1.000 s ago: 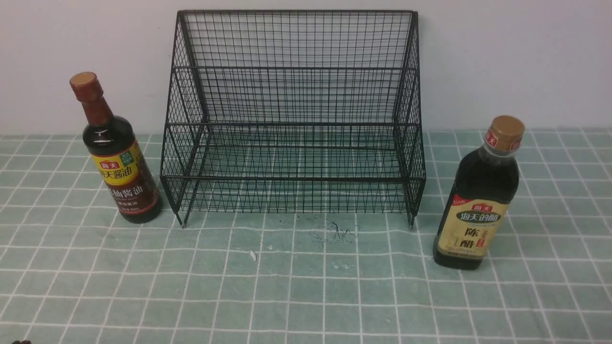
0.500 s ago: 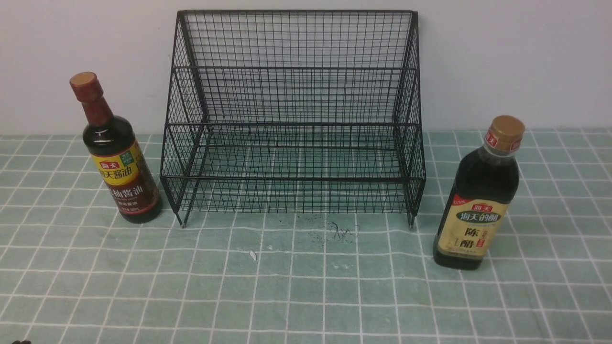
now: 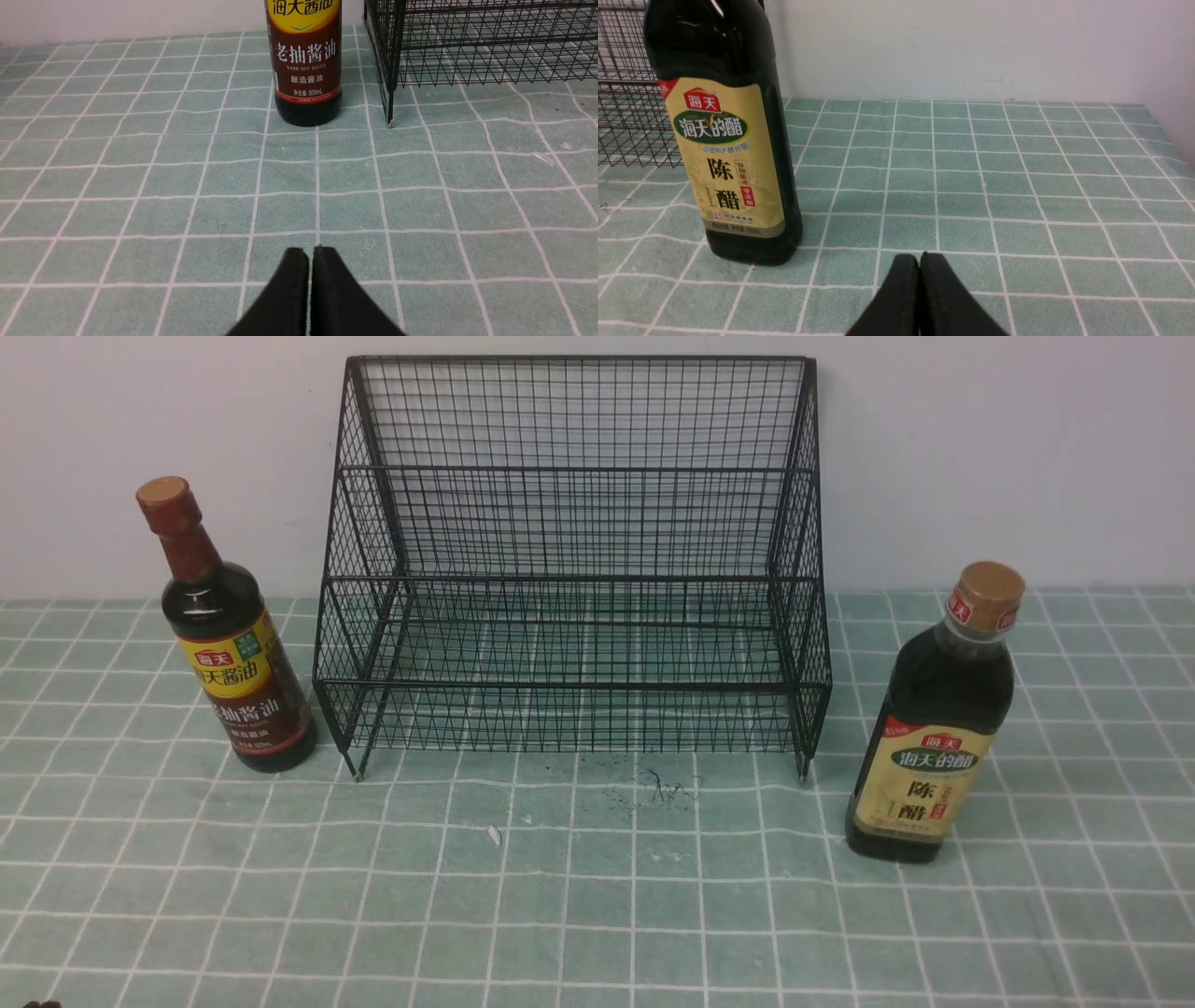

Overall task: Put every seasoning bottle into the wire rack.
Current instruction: Use the right arm to grab the condiment bottle closest to it

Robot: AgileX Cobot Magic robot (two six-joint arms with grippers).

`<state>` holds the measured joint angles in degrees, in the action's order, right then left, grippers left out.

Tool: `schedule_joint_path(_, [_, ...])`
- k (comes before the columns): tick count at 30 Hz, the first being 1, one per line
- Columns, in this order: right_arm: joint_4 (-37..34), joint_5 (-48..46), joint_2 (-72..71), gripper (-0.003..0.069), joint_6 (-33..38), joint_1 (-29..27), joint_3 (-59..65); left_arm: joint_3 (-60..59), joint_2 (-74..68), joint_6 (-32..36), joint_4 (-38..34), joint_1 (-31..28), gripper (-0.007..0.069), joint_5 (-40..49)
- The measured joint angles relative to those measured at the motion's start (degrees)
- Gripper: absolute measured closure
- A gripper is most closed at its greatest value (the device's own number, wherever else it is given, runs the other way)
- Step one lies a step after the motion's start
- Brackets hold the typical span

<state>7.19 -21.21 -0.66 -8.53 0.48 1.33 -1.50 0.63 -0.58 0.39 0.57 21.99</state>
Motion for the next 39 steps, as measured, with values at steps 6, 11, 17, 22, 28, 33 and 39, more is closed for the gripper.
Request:
schedule_joint_path(6, [-0.55,1.51,0.00,0.0673,-0.80,0.00,0.16,0.00,0.00,0.00,0.00,0.00,0.0631,0.00])
schedule_joint_path(11, [-7.19,13.95,0.00,0.0673,-6.34,0.00,0.28,0.00,0.00,0.00,0.00,0.00,0.0631,0.00])
schedule_joint_path(17, [-11.65,22.03,0.00,0.0673,-10.14,0.00,0.28,0.00,0.00,0.00,0.00,0.00,0.0631,0.00])
schedule_joint_path(22, [-11.99,22.37,0.00,0.0673,-10.34,0.00,0.28,0.00,0.00,0.00,0.00,0.00,0.0631,0.00])
schedule_joint_path(28, [-12.40,26.07,0.00,0.0673,-14.86,0.00,-0.34,0.00,0.00,0.00,0.00,0.00,0.0631,0.00])
schedule_joint_path(33, [-9.01,15.91,1.84,0.0673,-18.75,1.15,-12.52,0.00,0.00,0.00,0.00,0.00,0.0631,0.00])
schedule_joint_path(39, [-8.14,-7.08,17.41,0.0673,-11.02,7.84,-31.76,0.00,0.00,0.00,0.00,0.00,0.0631,0.00])
